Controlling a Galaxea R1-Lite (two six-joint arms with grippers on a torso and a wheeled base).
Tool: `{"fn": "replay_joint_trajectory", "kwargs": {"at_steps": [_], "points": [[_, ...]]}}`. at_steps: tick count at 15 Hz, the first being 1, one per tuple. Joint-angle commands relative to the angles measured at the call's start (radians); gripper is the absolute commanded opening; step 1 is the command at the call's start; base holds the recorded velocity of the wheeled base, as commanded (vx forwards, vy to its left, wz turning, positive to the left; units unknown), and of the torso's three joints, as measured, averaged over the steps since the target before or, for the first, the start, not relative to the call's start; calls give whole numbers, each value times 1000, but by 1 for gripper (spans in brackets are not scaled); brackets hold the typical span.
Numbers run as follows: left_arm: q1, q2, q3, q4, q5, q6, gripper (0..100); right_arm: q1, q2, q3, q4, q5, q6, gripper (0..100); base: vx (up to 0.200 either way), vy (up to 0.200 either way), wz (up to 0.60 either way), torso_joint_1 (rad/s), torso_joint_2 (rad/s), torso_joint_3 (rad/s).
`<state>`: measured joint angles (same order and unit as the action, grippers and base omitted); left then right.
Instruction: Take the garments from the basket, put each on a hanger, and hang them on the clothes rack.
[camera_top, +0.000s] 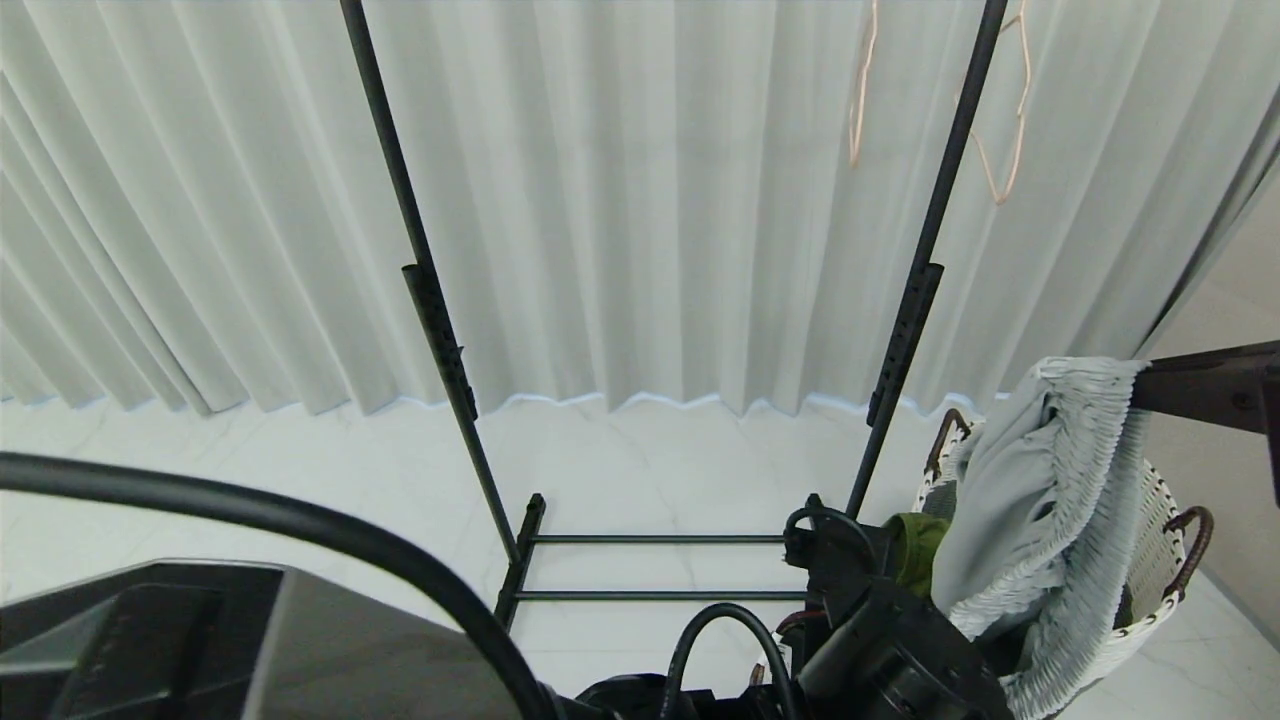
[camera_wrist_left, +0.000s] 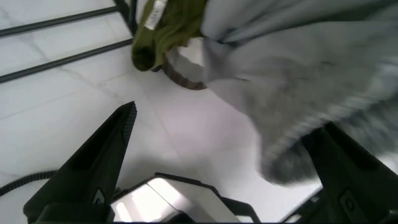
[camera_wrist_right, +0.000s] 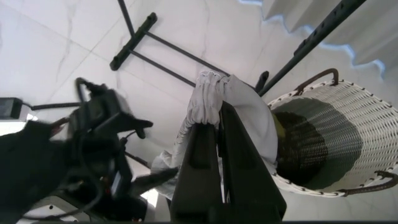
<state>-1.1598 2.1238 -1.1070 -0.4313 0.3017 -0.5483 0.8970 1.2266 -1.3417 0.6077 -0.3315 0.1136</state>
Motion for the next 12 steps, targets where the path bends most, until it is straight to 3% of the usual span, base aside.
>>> {"fn": "replay_joint_trajectory", "kwargs": {"at_steps": [1, 6, 7, 12], "points": [[25, 34, -1, -1, 0, -1, 100, 0, -16, 1, 1, 0, 0, 0, 0, 0, 0, 0, 0, 0], [26, 36, 9, -1, 2, -1, 100, 0, -25, 7, 3, 0, 0, 0, 0, 0, 0, 0, 0, 0], [20, 34, 10, -1, 4, 1, 0, 0, -27, 9, 3, 0, 0, 0, 0, 0, 0, 0, 0, 0], [-63, -76, 111, -34, 36, 76, 0, -3, -78, 90, 3, 0, -32, 0, 0, 0, 0, 0, 0, 0]]}}
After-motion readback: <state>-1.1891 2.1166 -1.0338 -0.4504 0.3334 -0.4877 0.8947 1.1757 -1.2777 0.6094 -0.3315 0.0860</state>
